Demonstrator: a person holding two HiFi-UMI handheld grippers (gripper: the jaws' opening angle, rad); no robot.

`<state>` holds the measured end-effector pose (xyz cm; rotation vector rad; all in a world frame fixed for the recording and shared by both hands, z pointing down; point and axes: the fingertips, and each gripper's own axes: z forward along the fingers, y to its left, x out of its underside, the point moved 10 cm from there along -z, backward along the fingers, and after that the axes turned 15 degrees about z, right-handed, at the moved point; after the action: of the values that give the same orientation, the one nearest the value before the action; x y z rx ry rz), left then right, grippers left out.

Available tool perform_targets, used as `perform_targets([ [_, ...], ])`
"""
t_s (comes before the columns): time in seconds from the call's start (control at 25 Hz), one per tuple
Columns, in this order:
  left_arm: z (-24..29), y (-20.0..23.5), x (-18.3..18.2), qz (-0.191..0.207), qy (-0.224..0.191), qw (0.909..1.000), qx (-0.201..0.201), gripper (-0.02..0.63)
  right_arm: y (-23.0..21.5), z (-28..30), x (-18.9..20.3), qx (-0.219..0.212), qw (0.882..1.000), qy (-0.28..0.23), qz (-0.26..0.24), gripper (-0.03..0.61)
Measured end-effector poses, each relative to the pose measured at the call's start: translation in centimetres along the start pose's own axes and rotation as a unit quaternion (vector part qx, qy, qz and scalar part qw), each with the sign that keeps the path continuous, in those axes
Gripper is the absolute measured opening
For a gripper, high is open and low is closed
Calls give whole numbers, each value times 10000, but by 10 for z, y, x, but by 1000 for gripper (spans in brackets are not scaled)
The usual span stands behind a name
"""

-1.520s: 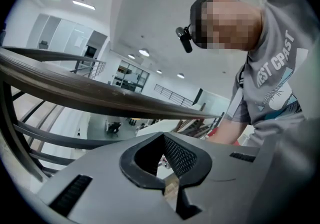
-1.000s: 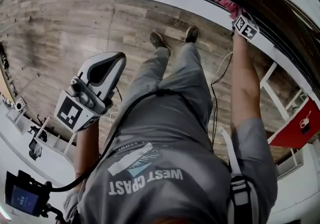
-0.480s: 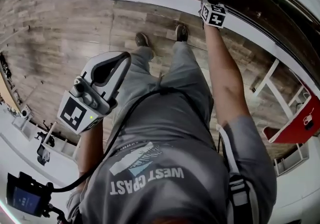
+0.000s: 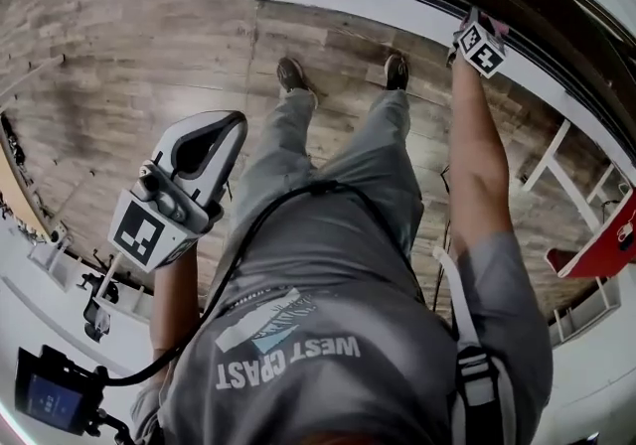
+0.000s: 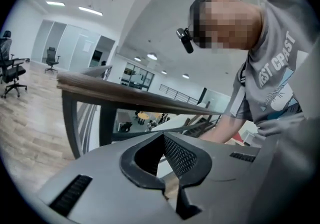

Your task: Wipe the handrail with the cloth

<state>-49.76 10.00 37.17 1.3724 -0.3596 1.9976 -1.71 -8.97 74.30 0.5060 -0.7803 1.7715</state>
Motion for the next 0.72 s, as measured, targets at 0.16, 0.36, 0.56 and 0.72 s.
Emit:
perform_targets([
  [0.16,-55,43,29,-75,122,9999,24,0,131,25,40,-786,9967,-166,-60,41],
  [0.36,-102,81,56,-215,-45,9997,-127,0,283,50,77,-1764,9839,136,-247,41],
  [0.56,-112,90,75,-353,91,9993,-36,0,357,57,99,-2221,9736,428,-301,40],
  [0.72,-105,86,78,-305,220,9993,51,0,350,54,96,-2331,9696,556,-488,40],
])
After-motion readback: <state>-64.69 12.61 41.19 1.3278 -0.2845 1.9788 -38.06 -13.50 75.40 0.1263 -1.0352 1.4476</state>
